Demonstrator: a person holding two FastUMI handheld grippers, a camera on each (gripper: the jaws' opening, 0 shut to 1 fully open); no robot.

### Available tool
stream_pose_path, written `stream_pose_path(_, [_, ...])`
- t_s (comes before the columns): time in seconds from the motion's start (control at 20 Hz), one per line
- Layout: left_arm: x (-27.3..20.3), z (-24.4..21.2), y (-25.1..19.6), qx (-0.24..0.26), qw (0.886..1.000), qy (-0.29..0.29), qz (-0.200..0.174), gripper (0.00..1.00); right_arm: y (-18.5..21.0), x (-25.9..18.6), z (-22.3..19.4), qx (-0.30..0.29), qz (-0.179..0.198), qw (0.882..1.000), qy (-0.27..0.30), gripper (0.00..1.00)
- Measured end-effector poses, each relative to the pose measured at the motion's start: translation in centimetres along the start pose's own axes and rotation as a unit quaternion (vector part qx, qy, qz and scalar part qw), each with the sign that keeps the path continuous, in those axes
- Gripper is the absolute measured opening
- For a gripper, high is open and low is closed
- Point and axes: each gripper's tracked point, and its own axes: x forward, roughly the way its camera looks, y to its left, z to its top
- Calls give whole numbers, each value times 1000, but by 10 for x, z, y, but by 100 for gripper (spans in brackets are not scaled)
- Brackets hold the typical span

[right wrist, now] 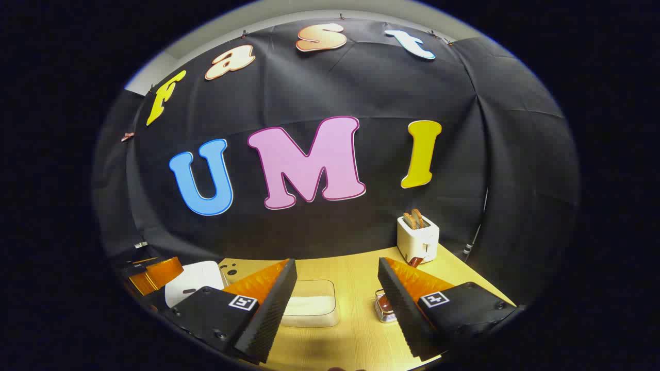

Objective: Close the left gripper, press the button to open the rice cooker; take a wooden spoon from the chopstick holder with the right hand, scoop a spoonful of rice and pour it into the rice cooker, then put the wooden spoon back into the chopstick holder.

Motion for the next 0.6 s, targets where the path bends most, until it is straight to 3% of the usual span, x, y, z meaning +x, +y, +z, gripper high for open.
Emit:
stream_pose_path(0.3, [6, 2, 6, 28, 999, -2, 15, 96, 1, 11, 0, -8, 8, 1000, 2, 99])
stream_pose_path(0.6, [6, -4, 14, 19, 1000, -3, 19, 96, 7, 13, -7, -19, 18, 1000, 11, 98])
